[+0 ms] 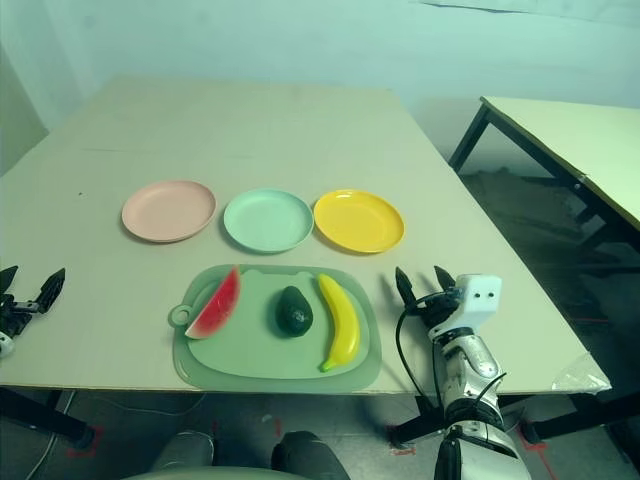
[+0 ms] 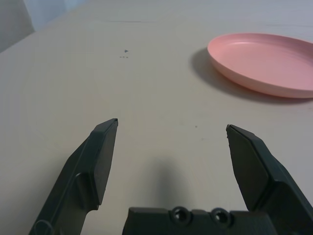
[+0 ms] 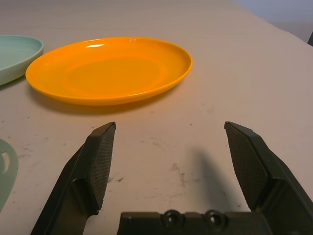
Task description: Place the fruits into color-matched plates.
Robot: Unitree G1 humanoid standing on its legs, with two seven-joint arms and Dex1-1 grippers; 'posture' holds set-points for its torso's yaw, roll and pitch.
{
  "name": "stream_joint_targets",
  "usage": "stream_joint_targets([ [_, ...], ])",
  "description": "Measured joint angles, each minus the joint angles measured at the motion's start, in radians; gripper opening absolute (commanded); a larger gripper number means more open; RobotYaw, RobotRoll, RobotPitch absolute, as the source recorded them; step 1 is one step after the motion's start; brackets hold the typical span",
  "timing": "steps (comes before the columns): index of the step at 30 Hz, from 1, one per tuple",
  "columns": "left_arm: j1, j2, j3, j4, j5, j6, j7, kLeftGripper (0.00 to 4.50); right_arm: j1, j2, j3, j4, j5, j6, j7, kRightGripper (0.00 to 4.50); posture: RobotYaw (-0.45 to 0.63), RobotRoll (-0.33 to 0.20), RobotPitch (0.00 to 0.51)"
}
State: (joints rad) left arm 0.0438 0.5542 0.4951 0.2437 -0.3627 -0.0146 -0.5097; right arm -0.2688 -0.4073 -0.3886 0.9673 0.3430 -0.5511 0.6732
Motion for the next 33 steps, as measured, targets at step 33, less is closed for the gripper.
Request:
stream_joint_targets([
  [33,-0.129,0.023,-0.105,0.036,-0.102,-0.043,-0.335,4.50,0.080,-0.059,0.015,-0.159,0.013,0.017,0.112,4.46,-0.02,0.000,0.012],
])
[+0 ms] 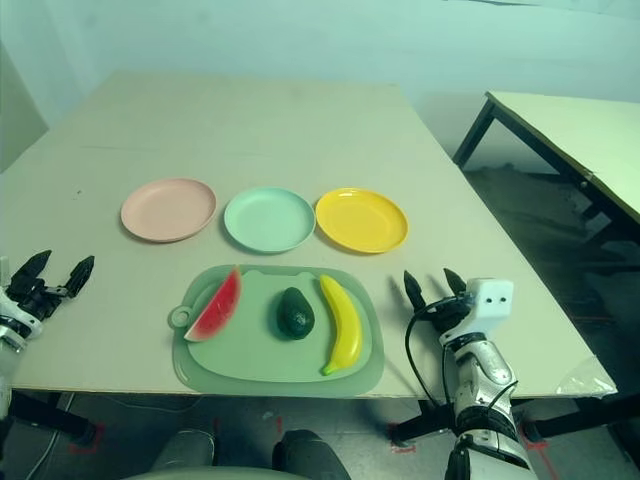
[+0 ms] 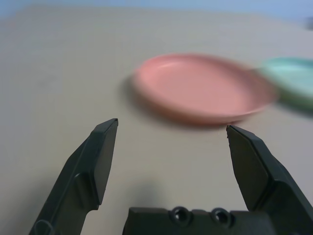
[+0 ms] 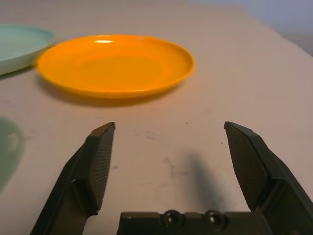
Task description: Place the fruits into color-matched plates.
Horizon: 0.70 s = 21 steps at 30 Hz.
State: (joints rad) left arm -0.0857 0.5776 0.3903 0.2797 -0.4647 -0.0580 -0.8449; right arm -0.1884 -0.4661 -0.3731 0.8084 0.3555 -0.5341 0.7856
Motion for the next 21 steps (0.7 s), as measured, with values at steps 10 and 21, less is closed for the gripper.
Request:
stream_joint_targets([
  [10,0.003,0.253,-0.129,-0.170,-0.123,0.109,-0.553,4.50,-0.001,-0.295,0.153,-0.427,-0.053,0.157,0.262,4.46,-0.09,0.000,0.009],
  [21,-0.013,0.296,-0.177,-0.257,-0.139,0.220,-0.663,4.50,-0.362,-0.591,0.574,-0.684,-0.291,0.244,0.741,4.46,-0.10,0.000,0.021],
])
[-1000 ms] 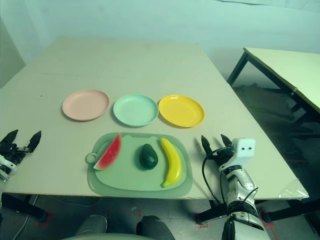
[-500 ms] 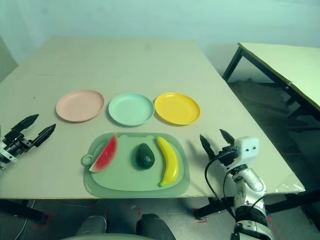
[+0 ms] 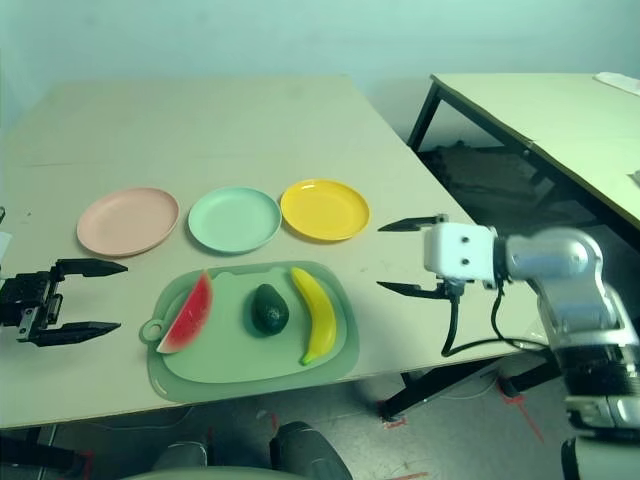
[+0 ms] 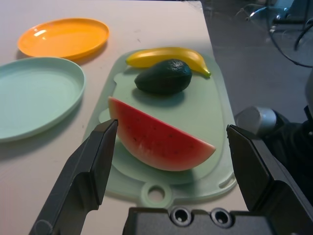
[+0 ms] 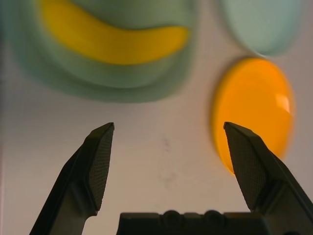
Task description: Place the fruits into color-matched plates.
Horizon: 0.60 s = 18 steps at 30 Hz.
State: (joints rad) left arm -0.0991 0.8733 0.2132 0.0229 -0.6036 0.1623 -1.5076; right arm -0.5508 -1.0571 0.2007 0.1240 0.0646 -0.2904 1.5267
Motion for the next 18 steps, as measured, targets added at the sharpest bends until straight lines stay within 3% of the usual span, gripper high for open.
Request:
stream_joint_targets([
  [7,0.000,-0.008,-0.002,0.005,0.009,0.006,0.009,4.50,-0.223,0.086,0.230,0.033,-0.045,-0.143,0.079,4.46,-0.06,0.000,0.024],
  [18,0.030,0.022,-0.006,-0.073,0.007,0.079,0.027,4.50,-0.287,0.163,0.374,0.120,-0.197,-0.397,0.082,4.46,-0.02,0.000,0.037],
])
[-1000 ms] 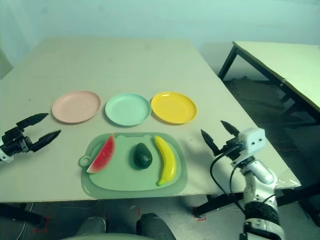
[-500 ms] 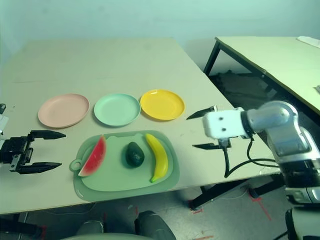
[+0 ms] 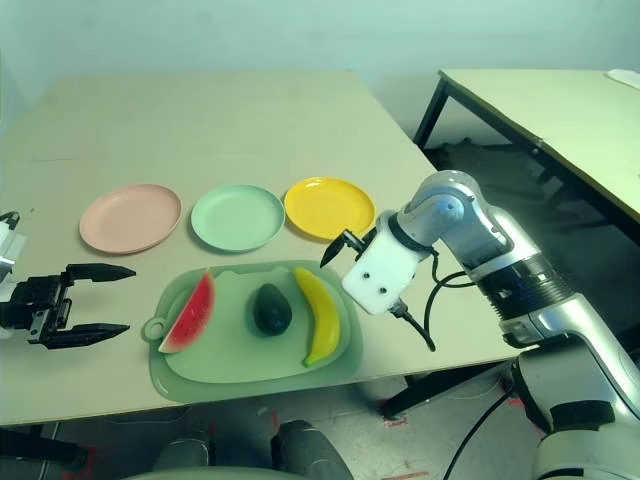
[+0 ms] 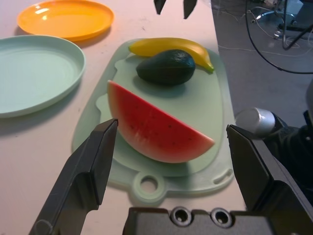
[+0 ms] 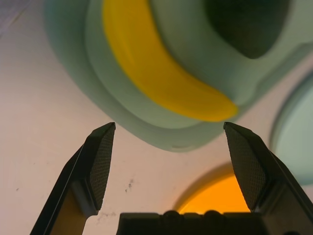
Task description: Place the fruits into color-matched plates.
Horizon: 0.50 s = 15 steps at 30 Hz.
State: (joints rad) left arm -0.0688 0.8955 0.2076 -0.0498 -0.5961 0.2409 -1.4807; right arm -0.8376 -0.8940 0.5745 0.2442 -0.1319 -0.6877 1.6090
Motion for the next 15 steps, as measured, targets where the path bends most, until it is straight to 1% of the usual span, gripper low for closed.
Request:
stream_joint_targets([
  [5,-0.037,0.000,-0.017,-0.042,-0.010,0.040,0.003,4.50,-0.009,0.028,0.051,0.014,-0.033,-0.046,0.000,4.46,-0.01,0.000,0.043],
  [12,-0.043,0.001,-0.031,-0.052,-0.006,0.046,-0.005,4.50,-0.010,0.095,0.085,0.009,-0.043,-0.036,0.001,4.46,-0.01,0.000,0.056],
  [15,-0.043,0.002,-0.031,-0.052,-0.002,0.045,-0.008,4.50,-0.009,0.116,0.110,0.007,-0.068,-0.034,0.001,4.46,0.00,0.000,0.058],
])
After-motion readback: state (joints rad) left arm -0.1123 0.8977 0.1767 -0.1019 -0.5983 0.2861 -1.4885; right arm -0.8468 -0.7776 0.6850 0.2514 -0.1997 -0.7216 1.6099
